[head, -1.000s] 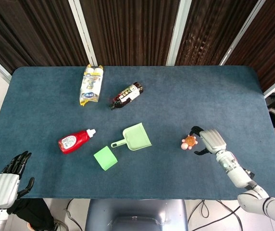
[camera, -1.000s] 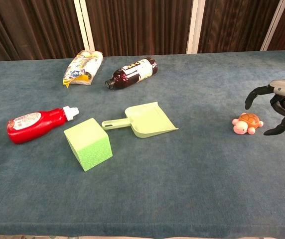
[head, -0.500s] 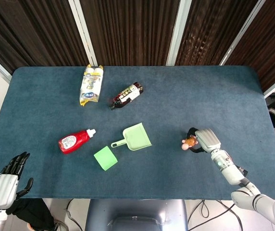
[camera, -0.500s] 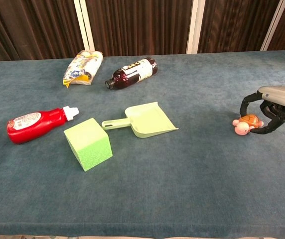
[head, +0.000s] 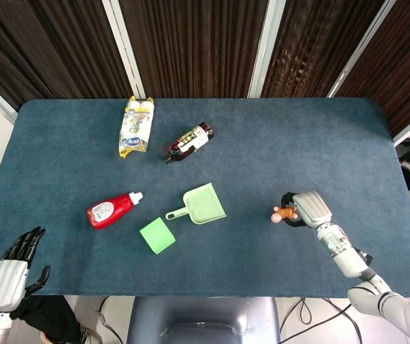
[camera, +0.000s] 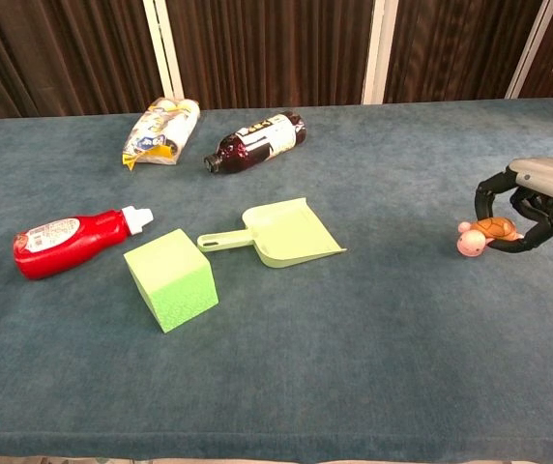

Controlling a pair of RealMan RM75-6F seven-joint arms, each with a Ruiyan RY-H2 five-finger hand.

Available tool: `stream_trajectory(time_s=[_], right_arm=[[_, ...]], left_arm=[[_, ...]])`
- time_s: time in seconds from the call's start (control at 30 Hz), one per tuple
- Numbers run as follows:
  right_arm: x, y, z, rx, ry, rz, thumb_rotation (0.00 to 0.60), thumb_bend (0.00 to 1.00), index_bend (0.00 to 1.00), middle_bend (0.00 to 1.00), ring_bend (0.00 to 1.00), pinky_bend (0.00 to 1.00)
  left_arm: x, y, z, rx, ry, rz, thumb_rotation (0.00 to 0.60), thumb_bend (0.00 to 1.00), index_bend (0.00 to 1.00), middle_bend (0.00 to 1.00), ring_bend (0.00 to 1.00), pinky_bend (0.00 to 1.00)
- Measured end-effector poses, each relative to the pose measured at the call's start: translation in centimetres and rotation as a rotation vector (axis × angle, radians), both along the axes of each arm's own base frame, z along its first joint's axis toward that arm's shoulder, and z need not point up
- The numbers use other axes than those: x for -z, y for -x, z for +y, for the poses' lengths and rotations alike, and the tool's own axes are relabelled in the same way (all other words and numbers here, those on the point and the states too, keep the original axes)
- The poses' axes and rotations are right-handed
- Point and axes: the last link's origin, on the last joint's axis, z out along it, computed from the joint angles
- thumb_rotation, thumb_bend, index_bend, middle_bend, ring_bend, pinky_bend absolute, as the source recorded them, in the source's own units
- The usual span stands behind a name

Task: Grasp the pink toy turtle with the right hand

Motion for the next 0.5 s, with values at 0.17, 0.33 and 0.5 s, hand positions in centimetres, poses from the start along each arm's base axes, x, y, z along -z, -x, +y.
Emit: stream_trajectory(time_s=[0.17, 0.33, 0.5], right_arm=[[-0.4, 0.2, 0.4, -0.011, 0.009, 0.000, 0.600, 1.00, 0.82, 0.66, 0.91, 0.93], [-0.5, 0.7, 0.5, 0.005, -0.014, 0.028, 0.600, 1.00, 0.75, 0.65, 0.88, 0.93], [-0.5, 1.4, 1.0, 0.077, -0.098, 0.061, 0.600, 0.66, 0.40, 0.40, 0.85, 0.93]], left_arm=[[0.2, -0.1, 0.0, 0.002, 0.006, 0.004, 0.600, 0.40, 0.05, 0.08, 0.11, 0.34], [0.2, -0.1, 0.1, 0.002, 0.006, 0.006, 0.600, 0.40, 0.05, 0.08, 0.11, 0.34], [0.2, 0.0, 0.0, -0.002, 0.005, 0.004, 0.600, 0.40, 0.06, 0.08, 0.11, 0.34]])
